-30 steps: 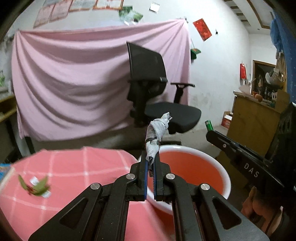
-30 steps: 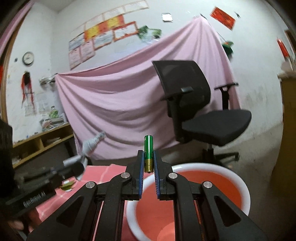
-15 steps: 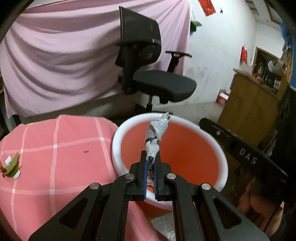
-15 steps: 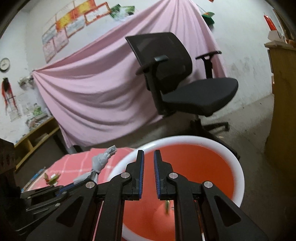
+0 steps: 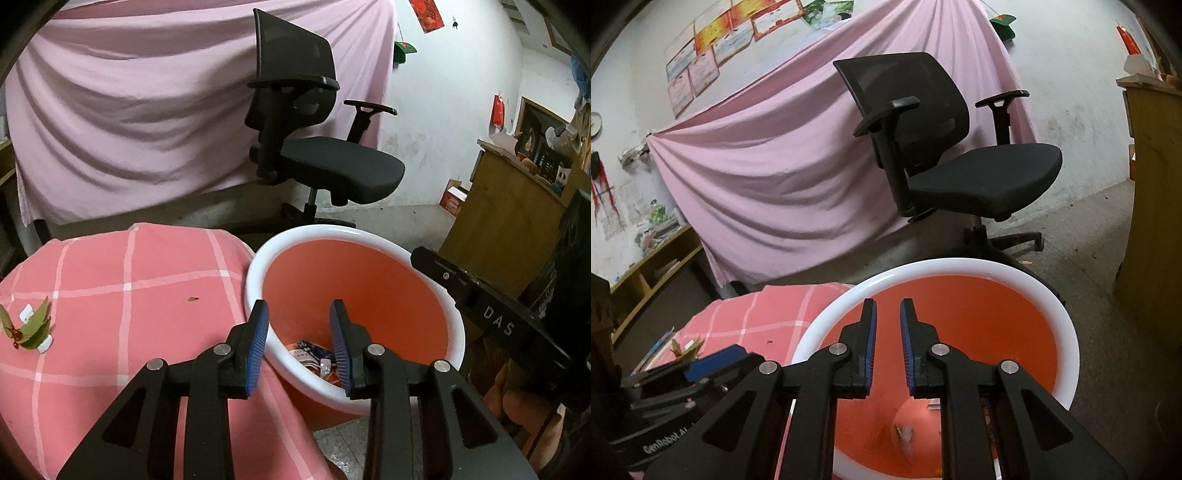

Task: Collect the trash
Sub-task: 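Open both tools over the bucket to drop the bundle and marker, then move both open tools back toward the leaf sprig and white sachet, then grasp the berry leaf sprig with the left tool while the right tool grasps the white sachet, then lift the sprig and sachet and carry them over the bucket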

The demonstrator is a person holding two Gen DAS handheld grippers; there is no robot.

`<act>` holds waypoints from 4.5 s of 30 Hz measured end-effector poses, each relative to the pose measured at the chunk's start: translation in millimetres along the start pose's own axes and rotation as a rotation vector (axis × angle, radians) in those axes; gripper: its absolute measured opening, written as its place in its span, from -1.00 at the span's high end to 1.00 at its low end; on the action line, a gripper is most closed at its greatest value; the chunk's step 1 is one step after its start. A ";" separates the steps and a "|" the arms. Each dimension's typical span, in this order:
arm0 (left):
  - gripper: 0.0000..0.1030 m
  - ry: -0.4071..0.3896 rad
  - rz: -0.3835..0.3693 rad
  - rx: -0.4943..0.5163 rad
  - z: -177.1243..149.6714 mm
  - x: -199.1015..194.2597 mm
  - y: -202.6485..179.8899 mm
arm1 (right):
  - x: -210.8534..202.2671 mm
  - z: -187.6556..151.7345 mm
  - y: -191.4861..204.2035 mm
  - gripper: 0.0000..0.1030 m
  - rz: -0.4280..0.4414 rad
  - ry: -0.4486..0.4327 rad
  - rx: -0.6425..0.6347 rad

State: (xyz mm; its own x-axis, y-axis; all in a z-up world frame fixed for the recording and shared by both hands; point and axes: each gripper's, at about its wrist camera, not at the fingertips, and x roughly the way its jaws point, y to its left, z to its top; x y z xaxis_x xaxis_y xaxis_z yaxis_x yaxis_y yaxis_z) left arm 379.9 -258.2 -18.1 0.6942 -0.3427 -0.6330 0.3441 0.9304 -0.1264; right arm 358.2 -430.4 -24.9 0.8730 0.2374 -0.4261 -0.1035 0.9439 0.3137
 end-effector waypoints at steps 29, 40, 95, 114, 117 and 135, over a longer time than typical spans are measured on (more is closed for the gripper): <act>-0.95 -0.517 0.300 -0.251 -41.4 -175.9 199.2 | 6.9 4.9 154.3 -1.00 0.135 -0.319 -0.113; -0.95 -0.525 0.420 -0.363 -77.7 -198.6 270.3 | 15.4 -21.7 223.2 -1.00 0.179 -0.365 -0.332; 0.82 0.043 0.337 -0.336 -65.8 -88.7 298.6 | 146.8 -58.1 227.4 -1.00 0.103 0.471 -0.371; 0.82 0.066 0.360 -0.477 -80.5 -119.2 345.8 | 171.0 -81.4 311.4 -0.07 0.290 0.487 -0.527; 0.82 0.067 0.371 -0.477 -80.2 -118.9 343.4 | 169.3 -83.6 314.0 0.09 0.276 0.485 -0.544; 0.84 -0.059 0.360 -0.401 -77.0 -121.0 304.9 | 145.9 -78.2 285.4 0.61 0.311 0.472 -0.429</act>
State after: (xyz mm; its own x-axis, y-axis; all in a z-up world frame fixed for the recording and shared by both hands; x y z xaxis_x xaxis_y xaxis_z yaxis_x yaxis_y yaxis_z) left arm 352.1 77.0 -38.9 0.7619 0.0111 -0.6476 -0.1823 0.9631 -0.1980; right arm 418.7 -108.5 -63.9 0.4829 0.4930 -0.7237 -0.5778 0.8004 0.1596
